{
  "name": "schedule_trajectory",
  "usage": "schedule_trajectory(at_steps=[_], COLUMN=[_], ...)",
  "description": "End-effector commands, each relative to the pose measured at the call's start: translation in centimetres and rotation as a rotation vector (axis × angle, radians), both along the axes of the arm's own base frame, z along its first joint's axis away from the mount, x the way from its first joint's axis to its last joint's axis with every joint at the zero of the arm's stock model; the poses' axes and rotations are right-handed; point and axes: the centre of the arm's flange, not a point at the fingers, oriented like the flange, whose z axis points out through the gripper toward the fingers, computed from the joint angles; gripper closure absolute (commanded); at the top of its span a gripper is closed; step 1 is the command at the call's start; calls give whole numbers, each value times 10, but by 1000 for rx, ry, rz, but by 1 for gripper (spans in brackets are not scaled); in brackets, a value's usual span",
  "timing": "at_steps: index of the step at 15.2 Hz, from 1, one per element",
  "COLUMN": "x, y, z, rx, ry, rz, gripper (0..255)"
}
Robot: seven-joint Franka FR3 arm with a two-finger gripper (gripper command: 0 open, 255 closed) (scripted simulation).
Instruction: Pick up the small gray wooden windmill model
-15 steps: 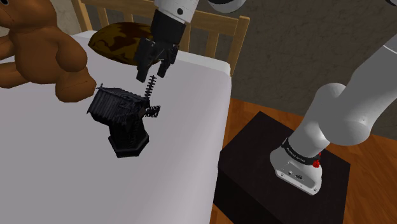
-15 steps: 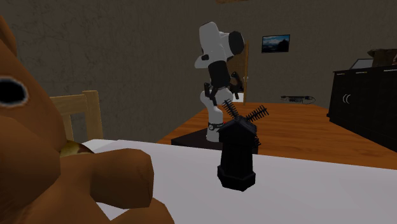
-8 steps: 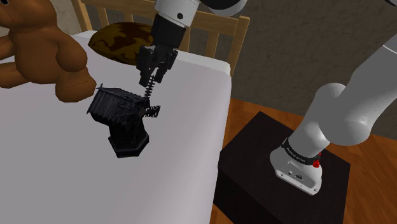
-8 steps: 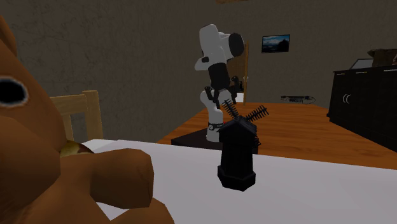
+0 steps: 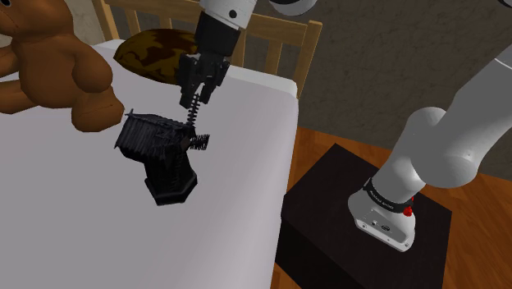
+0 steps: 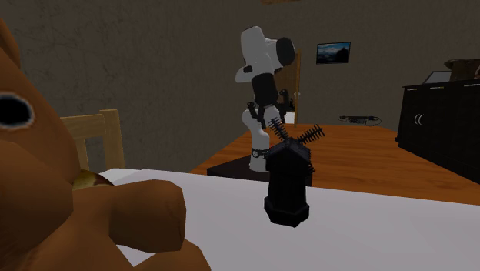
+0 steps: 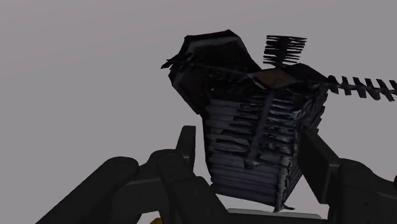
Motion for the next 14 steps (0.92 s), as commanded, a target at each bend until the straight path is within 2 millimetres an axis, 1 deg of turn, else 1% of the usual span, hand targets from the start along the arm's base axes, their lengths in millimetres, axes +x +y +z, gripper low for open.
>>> schedule_trajectory(at_steps=[1,12,14], x=[0,0,0], y=[1,1,1], z=[11,69,69], rx=[1,1,1], ry=[-2,-2,-2], rz=[0,0,0], gripper=[255,255,255])
